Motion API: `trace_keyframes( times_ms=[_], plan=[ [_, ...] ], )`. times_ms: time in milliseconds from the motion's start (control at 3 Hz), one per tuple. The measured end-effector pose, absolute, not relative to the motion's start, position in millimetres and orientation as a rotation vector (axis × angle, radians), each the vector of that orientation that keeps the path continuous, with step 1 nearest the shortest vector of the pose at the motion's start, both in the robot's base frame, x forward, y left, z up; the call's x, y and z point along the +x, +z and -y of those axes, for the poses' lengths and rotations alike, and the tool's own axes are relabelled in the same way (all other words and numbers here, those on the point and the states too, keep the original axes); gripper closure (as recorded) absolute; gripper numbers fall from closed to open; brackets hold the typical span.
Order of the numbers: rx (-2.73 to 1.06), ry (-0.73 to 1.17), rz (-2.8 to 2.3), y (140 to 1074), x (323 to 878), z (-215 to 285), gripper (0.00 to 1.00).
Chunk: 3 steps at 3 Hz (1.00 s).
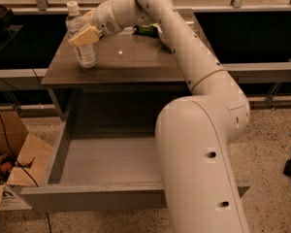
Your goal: Place blue plastic bottle into top drawer
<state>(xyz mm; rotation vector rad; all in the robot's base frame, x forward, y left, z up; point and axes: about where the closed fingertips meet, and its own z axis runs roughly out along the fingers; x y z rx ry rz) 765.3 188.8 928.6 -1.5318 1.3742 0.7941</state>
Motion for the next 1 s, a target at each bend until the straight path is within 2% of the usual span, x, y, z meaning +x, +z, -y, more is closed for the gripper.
trace_keyframes(
  times_ms=[333,667,1000],
  plan=[
    [-1.511,0.749,-1.343,948,759,-179,0.89],
    [-1.495,0.686,-1.322,971,737,-155,1.00],
    [-1.544,0.626,-1.401,974,680,-114,1.00]
  ],
)
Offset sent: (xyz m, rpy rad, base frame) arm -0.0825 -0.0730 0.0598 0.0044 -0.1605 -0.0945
